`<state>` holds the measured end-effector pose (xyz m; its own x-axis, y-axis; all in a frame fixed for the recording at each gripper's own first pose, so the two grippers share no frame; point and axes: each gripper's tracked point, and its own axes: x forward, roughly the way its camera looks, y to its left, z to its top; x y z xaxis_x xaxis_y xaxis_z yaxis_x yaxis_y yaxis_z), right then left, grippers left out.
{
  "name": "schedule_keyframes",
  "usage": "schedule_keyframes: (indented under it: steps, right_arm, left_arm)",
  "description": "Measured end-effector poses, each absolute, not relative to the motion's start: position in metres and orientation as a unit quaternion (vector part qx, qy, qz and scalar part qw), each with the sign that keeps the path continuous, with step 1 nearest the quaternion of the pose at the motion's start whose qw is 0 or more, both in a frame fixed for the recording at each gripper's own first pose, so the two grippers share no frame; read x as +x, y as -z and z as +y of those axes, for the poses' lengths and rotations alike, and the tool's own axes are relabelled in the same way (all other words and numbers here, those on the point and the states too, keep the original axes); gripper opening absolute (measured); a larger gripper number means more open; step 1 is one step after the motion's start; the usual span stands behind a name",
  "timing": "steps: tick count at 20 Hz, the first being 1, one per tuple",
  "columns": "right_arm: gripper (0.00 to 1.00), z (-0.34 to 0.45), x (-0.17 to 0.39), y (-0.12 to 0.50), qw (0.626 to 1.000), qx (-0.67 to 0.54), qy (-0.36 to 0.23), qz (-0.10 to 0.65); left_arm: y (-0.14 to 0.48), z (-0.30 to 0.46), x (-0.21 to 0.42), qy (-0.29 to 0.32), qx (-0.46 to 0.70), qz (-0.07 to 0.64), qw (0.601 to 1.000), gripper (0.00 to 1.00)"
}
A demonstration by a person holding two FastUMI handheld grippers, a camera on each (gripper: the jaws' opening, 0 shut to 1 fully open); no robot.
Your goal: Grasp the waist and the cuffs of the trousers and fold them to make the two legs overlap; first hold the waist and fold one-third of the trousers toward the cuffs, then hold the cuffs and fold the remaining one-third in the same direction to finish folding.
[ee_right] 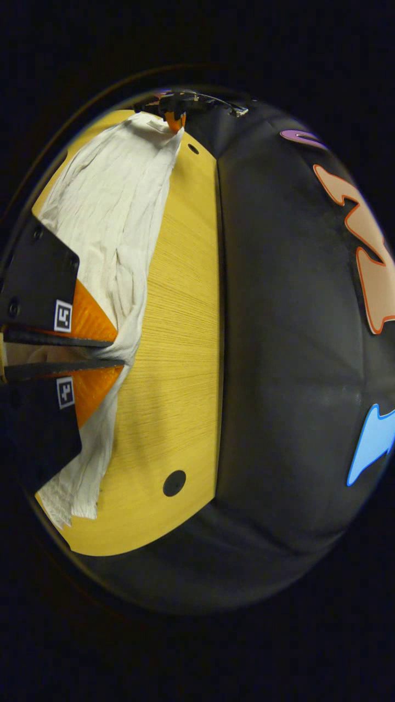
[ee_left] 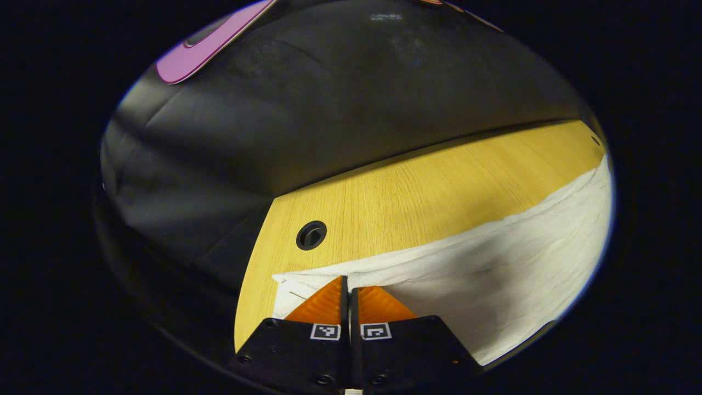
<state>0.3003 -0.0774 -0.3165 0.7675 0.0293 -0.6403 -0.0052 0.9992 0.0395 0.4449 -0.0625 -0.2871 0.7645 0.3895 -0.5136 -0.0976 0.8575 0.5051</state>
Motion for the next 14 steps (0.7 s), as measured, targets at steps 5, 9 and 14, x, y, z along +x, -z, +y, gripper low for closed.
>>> schedule_keyframes:
  steps: [5,9,14]
  right_arm:
    - [0.95,-0.085,0.305,0.280,0.954,0.044,-0.008,0.295]
    - [0.95,-0.115,0.288,0.238,0.963,0.069,0.017,0.259]
    - [0.95,-0.195,0.238,0.204,0.964,0.089,0.079,0.238]
  left_arm:
    - [0.261,-0.096,0.454,-0.139,0.115,0.225,0.957,1.00]
    - [0.234,-0.103,0.457,-0.138,0.067,0.162,0.975,0.97]
    - [0.197,-0.117,0.445,-0.129,0.074,0.105,0.983,0.97]
